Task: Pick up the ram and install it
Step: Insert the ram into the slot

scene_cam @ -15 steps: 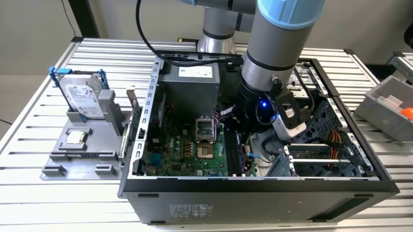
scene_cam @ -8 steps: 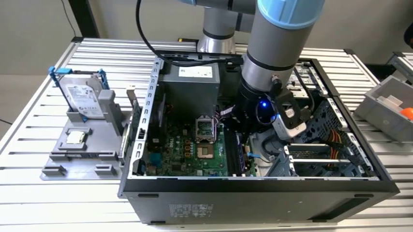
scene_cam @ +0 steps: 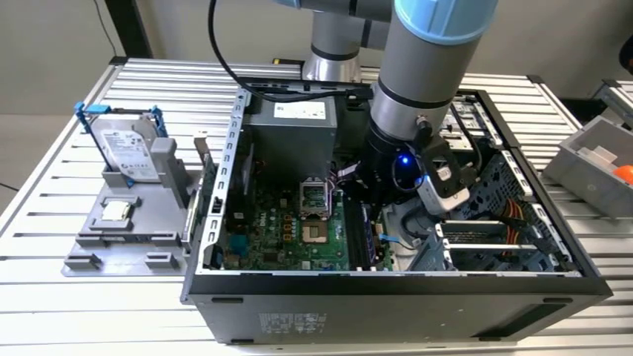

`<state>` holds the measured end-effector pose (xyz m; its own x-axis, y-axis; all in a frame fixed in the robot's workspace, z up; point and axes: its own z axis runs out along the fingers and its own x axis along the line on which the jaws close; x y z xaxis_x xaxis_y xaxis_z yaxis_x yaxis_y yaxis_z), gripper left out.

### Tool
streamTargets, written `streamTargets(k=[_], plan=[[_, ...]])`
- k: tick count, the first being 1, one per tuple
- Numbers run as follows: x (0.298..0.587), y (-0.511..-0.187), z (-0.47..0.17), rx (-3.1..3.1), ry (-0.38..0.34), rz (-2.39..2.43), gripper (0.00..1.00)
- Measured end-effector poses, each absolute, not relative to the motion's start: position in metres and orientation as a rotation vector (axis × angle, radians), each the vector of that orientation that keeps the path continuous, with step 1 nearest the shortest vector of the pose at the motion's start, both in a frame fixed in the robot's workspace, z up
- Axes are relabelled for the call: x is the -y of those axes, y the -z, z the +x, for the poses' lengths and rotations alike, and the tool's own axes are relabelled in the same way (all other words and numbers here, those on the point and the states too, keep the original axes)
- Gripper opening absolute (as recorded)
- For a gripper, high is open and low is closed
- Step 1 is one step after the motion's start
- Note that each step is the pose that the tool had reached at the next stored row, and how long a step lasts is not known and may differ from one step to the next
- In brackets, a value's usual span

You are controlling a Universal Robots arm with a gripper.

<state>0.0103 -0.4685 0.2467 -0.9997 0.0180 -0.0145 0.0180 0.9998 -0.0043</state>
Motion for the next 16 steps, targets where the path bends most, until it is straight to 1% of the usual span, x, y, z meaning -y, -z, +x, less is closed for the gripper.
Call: streamTargets(k=[16], plan=[[0.4681,-0.2473,0.0104,-3.119,0.005,-0.228,0.00]])
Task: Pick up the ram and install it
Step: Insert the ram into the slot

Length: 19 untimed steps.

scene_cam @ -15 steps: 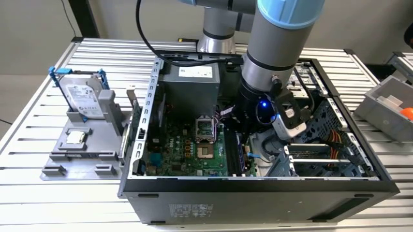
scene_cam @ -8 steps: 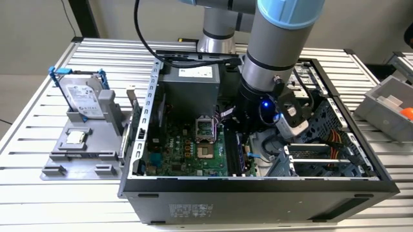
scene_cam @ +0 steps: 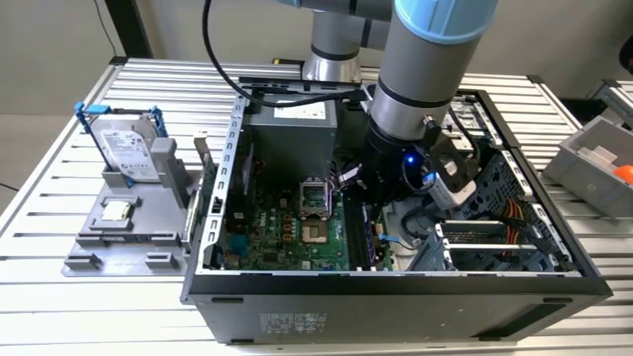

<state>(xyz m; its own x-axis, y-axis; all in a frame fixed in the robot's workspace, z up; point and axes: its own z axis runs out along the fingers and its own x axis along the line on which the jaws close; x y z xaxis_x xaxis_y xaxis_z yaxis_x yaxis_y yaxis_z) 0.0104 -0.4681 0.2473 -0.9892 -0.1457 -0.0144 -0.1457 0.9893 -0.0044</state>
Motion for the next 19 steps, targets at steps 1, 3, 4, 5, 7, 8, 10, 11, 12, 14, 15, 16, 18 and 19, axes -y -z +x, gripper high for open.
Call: streamTargets(k=[1,3,4,5,7,8,10,11,12,14,15,16,18,19], plan=[[0.4681,-0.2473,0.0104,-3.118,0.005,-0.233,0.00],[0.4681,-0.2474,0.0104,-3.118,0.005,-0.239,0.00],[0.4681,-0.2475,0.0104,-3.117,0.005,-0.242,0.00],[0.4681,-0.2475,0.0104,-3.117,0.005,-0.244,0.00],[0.4681,-0.2476,0.0104,-3.117,0.005,-0.247,0.00],[0.4681,-0.2476,0.0104,-3.117,0.005,-0.248,0.00],[0.4681,-0.2477,0.0104,-3.117,0.005,-0.252,0.00],[0.4681,-0.2478,0.0104,-3.117,0.005,-0.253,0.00],[0.4681,-0.2480,0.0104,-3.116,0.005,-0.257,0.00],[0.4681,-0.2493,0.0104,-3.115,0.004,-0.268,0.00],[0.4681,-0.2496,0.0104,-3.115,0.005,-0.269,0.00],[0.4682,-0.2499,0.0104,-3.115,0.005,-0.271,0.00],[0.4681,-0.2504,0.0104,-3.115,0.004,-0.275,0.00],[0.4681,-0.2506,0.0104,-3.114,0.004,-0.277,0.00]])
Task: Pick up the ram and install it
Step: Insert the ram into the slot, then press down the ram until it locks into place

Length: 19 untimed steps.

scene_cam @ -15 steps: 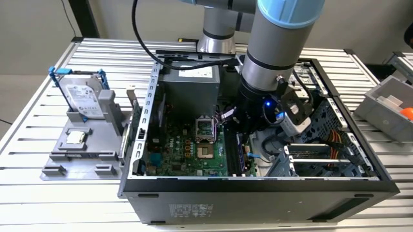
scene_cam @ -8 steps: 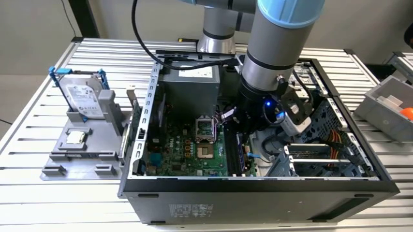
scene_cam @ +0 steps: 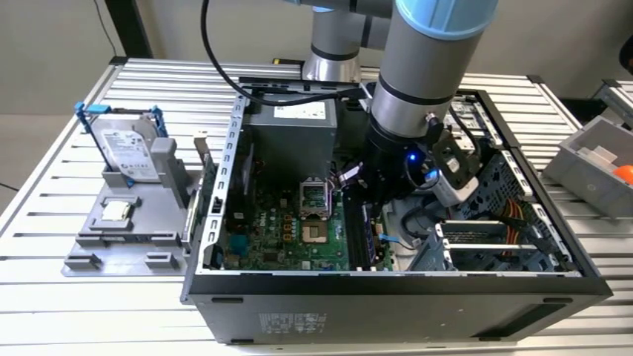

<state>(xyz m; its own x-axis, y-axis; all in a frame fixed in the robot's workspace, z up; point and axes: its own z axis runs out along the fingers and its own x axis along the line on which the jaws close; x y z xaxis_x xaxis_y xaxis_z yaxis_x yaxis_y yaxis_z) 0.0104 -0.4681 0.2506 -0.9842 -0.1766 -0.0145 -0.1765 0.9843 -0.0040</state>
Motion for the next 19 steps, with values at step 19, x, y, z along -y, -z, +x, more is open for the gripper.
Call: streamTargets(k=[19], plan=[[0.4681,-0.2518,0.0104,-3.111,0.004,-0.309,0.00]])
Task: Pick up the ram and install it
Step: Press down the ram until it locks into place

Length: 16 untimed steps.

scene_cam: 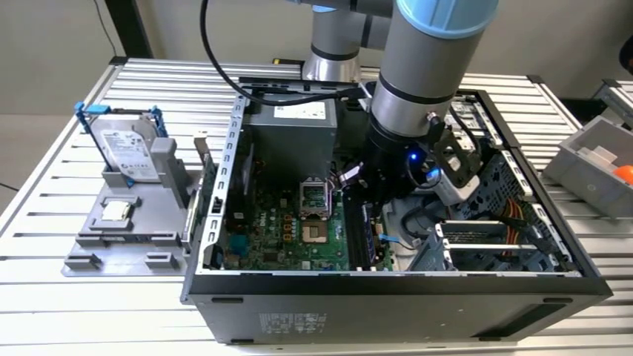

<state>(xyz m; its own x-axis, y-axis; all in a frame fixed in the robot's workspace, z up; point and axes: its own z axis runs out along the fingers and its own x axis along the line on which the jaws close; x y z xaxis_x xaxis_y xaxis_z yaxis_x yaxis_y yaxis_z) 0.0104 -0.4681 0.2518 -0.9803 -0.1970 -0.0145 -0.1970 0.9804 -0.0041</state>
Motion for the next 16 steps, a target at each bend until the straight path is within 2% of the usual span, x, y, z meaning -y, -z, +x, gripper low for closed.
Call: streamTargets(k=[16], plan=[[0.4681,-0.2525,0.0104,-3.103,0.003,-0.388,0.00]])
